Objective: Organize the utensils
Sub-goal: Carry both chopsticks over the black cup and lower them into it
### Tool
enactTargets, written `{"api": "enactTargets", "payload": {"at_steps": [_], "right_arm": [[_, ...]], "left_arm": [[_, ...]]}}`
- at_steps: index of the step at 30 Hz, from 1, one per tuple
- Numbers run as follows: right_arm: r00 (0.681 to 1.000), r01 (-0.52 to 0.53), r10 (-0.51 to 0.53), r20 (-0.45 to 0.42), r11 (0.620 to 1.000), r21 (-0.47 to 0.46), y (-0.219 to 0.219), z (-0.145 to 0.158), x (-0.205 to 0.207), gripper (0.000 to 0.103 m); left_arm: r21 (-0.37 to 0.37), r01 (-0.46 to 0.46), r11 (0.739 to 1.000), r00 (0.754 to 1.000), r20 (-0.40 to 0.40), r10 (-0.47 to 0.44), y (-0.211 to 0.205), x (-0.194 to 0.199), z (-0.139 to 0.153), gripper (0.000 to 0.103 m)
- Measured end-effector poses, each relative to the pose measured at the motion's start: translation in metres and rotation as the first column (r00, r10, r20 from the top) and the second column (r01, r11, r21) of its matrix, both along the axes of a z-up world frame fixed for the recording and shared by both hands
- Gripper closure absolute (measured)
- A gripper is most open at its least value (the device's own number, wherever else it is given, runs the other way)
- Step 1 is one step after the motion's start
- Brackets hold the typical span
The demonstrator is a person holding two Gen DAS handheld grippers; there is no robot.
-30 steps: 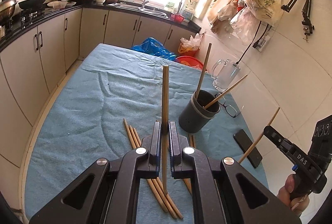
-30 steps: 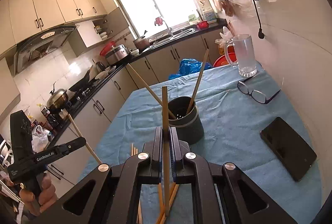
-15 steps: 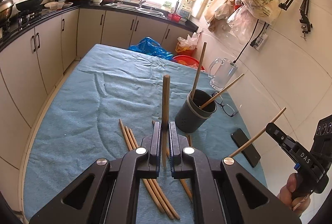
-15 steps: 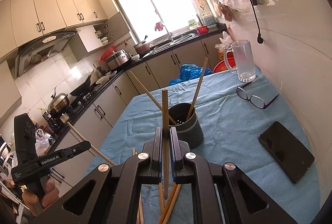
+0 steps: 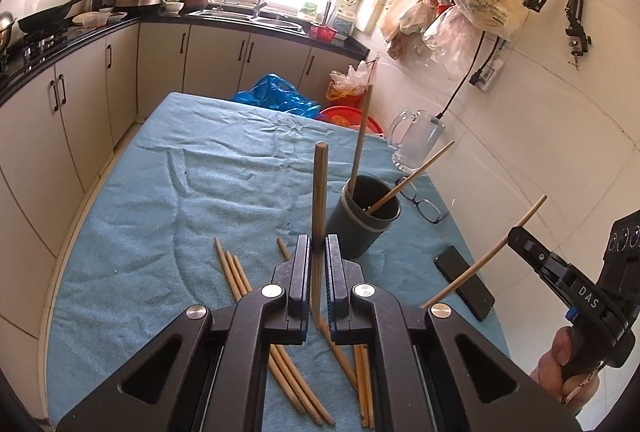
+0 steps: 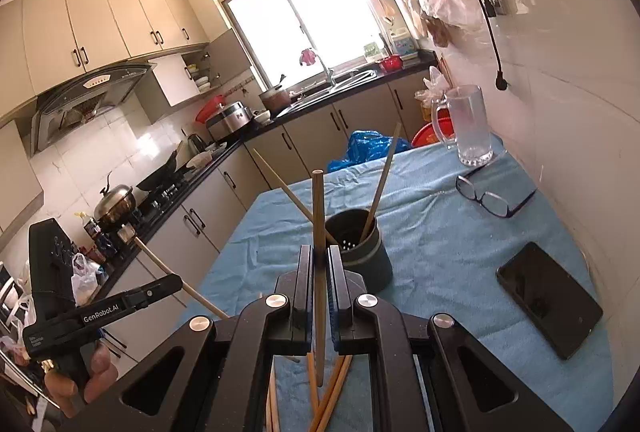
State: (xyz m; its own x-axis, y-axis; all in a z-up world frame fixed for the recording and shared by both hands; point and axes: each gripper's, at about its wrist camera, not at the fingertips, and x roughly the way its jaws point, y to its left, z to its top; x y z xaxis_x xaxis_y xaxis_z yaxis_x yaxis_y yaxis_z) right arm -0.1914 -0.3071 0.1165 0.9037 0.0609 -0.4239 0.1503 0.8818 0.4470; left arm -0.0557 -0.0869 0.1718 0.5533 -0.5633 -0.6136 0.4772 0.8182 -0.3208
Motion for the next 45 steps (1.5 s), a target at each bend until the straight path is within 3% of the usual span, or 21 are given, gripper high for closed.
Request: {"api": "enactTargets", "payload": {"at_steps": [13, 29, 35, 45], "right_arm": [[0.996, 0.050, -0.048, 0.079, 0.999, -0.013, -0.022, 0.041, 0.004, 0.096], [0.976, 0.152, -0.135, 0.174, 0.985, -0.087, -0.036, 0.093, 0.034, 0.096], [0.970, 0.185, -0.166, 0.175, 0.978, -0.096, -0.045, 0.097, 0.054, 0.096], [0.977, 0.185, -0.174, 0.124, 0.979, -0.083, -0.056, 0.075, 0.095, 0.096]], "left_arm": [[-0.006, 0.035, 0.999, 0.999, 0.041, -0.034, -0.027, 0.013, 0.034, 0.097], [-0.058, 0.041, 0.998, 0.988, 0.152, -0.031, -0.070, 0.045, 0.108, 0.097], [-0.062, 0.040, 0.997, 0.990, 0.136, -0.031, -0.090, 0.066, 0.106, 0.097], [-0.038, 0.024, 0.999, 0.997, 0.072, -0.021, -0.106, 0.094, 0.069, 0.097]]}}
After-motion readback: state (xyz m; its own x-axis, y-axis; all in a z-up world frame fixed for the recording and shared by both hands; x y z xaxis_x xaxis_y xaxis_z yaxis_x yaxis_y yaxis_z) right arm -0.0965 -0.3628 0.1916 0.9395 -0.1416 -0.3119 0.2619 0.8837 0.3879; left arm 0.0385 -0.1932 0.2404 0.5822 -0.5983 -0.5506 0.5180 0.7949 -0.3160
